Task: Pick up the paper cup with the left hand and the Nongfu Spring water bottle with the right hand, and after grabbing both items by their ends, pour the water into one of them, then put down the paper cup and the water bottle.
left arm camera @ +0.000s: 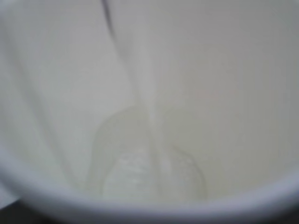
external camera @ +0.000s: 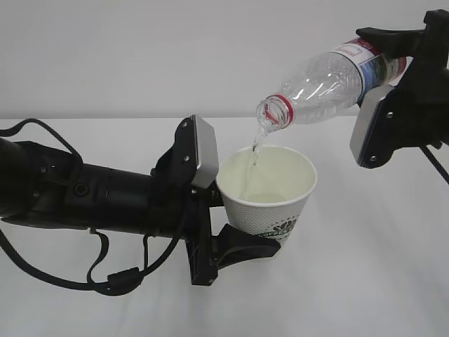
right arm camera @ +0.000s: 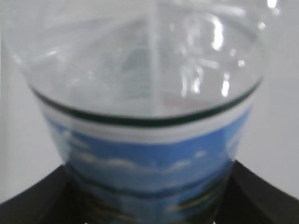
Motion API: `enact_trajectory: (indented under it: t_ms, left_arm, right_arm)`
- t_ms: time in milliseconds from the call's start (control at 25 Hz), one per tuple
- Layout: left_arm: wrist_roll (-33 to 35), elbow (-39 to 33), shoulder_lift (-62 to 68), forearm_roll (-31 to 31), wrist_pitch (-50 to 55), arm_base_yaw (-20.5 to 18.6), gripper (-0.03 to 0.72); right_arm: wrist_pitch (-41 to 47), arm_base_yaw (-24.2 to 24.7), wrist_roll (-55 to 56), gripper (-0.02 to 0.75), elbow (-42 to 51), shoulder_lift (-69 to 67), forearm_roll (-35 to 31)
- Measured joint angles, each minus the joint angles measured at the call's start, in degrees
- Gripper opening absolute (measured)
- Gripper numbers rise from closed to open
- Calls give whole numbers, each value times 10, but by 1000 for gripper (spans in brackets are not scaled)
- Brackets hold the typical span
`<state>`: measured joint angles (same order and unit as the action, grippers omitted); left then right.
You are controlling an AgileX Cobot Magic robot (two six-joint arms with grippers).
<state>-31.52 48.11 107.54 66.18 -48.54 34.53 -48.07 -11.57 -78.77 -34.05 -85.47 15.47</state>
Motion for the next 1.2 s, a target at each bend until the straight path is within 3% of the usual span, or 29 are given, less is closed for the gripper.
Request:
enact_trajectory:
  t_ms: [1200]
  left_arm:
    - [0, 0, 0, 0, 0, 0, 517]
  right_arm:
    - [-1, 0, -14, 515, 0, 0, -1]
